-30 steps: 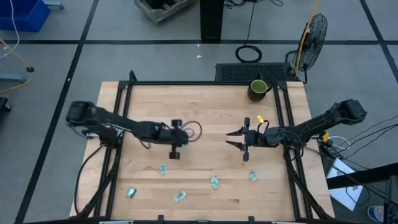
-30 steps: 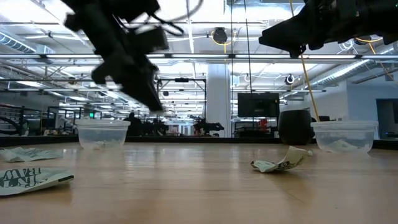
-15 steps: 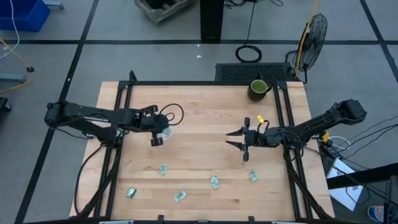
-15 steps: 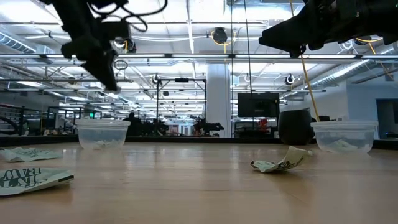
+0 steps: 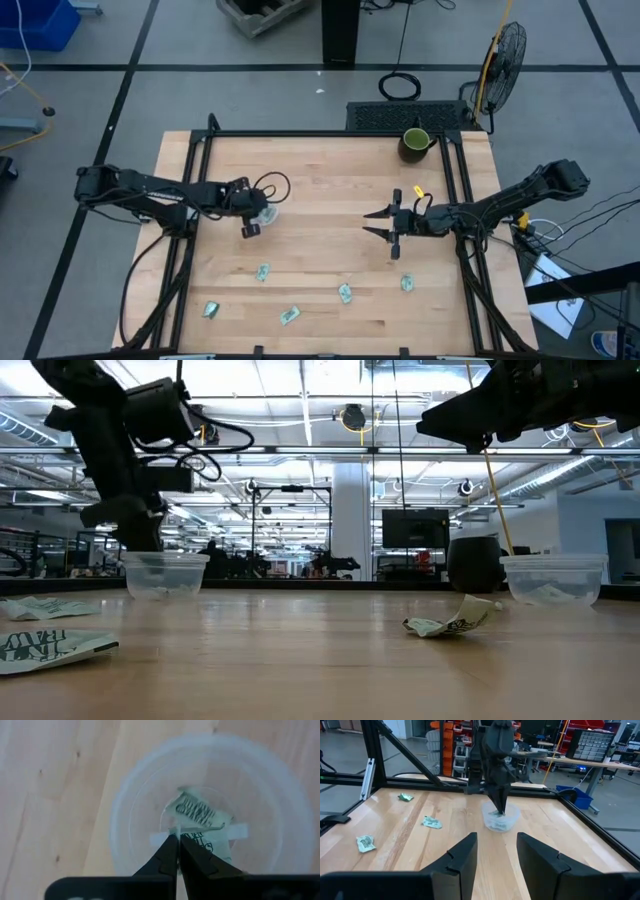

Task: Pick and place items into bin
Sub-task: Put the stevia packet into the left transparent bin, then put the stevia packet into the right transparent bin

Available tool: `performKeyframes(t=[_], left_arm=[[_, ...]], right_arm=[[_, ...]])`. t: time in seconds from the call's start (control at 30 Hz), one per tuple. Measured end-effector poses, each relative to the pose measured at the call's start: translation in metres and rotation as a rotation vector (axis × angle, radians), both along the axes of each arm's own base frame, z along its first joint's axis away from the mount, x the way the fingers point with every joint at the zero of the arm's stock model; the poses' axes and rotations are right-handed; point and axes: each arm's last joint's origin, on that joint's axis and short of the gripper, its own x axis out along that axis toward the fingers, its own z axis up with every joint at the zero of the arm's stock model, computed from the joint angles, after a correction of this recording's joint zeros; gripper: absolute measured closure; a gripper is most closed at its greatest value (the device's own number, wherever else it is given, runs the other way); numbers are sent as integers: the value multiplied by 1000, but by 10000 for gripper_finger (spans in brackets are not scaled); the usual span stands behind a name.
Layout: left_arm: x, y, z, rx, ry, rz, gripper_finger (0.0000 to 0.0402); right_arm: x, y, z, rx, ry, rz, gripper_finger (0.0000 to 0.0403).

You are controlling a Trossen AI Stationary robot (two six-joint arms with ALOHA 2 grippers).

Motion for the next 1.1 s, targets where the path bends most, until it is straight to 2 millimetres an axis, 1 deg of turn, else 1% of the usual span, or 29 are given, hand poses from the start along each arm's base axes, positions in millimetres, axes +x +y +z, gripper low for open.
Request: performKeyframes(t=[0.1,0.2,0.57,0.67,0.8,0.9,0.97,1.03,1.1], left_arm=[[0,1,-2,1,-14,8,395],[-1,2,-3,-12,-9,9,395],[-1,2,-3,-41,-19,30,327],[-1,2,-3,-34,-18,31,320],[0,3,-2,-3,-23,41,324],[3,4,3,-2,-33,39,330],[5,3,9,-9,-32,21,334],[8,3,17,-13,-23,-7,338],[13,3,27,-5,-22,-27,343]], right_arm=[[0,0,0,-1,0,0,273],[0,0,0,-2,0,0,273],[0,0,0,-2,0,0,273],[0,0,0,3,-1,-1,273],[0,0,0,0,-1,0,273],[0,0,1,0,-4,0,273],[2,1,5,5,-11,0,273],[5,3,12,3,-2,7,273],[8,6,18,-13,56,16,273]])
